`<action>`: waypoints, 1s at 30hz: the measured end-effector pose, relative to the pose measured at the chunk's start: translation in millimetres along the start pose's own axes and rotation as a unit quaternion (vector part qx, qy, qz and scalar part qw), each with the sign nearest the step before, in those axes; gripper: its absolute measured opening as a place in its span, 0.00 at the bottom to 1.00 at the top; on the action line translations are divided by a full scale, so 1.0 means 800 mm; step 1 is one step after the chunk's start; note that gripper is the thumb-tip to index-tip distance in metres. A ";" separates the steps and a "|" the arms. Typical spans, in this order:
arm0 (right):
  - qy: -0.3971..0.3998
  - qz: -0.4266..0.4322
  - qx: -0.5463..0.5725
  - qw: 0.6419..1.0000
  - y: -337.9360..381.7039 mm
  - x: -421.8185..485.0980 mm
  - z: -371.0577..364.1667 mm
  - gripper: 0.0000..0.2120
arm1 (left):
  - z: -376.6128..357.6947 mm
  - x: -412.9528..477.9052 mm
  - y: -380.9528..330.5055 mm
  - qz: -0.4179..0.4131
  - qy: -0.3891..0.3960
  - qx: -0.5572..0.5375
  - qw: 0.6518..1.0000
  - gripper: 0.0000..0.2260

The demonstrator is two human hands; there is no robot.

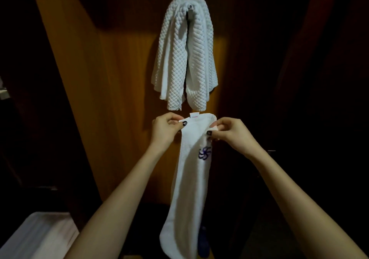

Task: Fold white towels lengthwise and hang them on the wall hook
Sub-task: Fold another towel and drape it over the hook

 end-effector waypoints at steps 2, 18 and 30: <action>0.052 0.024 0.014 0.998 0.016 0.000 -0.013 0.08 | -0.007 -0.002 -0.007 -0.008 0.012 -0.036 0.999 0.07; -0.038 0.197 -0.179 0.963 0.116 0.012 0.000 0.05 | -0.013 -0.010 -0.027 0.040 0.059 -0.212 0.975 0.06; -0.082 0.205 -0.157 0.963 0.118 0.018 0.013 0.06 | -0.026 -0.013 -0.039 0.011 0.093 -0.240 0.966 0.08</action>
Point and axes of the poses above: each hand's wrist, its own x-axis towards the middle knuckle, its own z-axis out of the back of the hand, y = z × x, the point moved 10 cm from there along x, towards the middle knuckle, and after that the axes turned 11 degrees about -x, right-handed, at the moved point
